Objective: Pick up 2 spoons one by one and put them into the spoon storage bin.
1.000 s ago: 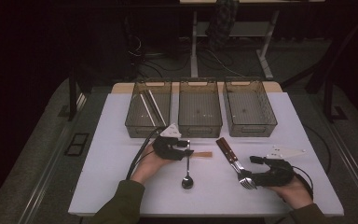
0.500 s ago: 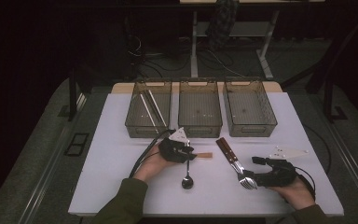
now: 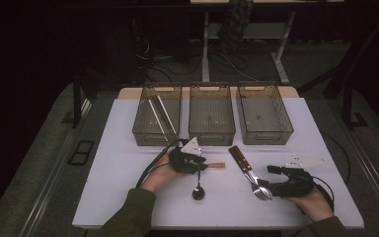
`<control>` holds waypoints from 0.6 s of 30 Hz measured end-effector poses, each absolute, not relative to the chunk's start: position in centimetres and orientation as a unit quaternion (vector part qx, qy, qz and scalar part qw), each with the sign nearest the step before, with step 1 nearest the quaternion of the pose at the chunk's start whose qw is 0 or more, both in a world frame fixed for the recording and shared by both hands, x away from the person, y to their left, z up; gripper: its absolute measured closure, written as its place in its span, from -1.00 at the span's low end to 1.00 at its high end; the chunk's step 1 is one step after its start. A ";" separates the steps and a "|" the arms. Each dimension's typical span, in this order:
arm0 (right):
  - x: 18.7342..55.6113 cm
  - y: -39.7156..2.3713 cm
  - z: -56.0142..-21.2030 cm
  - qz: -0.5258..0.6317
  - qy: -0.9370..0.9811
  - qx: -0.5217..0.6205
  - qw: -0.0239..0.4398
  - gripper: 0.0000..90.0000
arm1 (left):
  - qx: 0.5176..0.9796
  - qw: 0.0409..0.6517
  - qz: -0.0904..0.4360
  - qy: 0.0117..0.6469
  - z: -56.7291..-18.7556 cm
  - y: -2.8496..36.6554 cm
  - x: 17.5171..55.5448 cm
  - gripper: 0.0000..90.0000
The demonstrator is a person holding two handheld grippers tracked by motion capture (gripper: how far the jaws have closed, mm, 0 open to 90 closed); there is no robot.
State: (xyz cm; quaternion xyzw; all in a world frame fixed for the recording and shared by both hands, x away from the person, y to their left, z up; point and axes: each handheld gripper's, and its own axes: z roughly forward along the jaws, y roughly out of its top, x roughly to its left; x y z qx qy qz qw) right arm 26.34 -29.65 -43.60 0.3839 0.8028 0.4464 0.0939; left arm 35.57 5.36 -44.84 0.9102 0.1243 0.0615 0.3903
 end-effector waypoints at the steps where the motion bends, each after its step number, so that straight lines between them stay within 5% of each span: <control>1: 26.3 -29.7 -43.6 0.446 0.803 0.384 0.094 -0.35 | 0.910 0.391 0.062 0.123 -44.8 5.4 35.5 0.60; 18: 26.4 -29.7 -43.5 0.447 0.801 0.385 0.095 -0.35 | 0.912 0.392 0.056 0.104 -44.5 5.6 35.0 0.69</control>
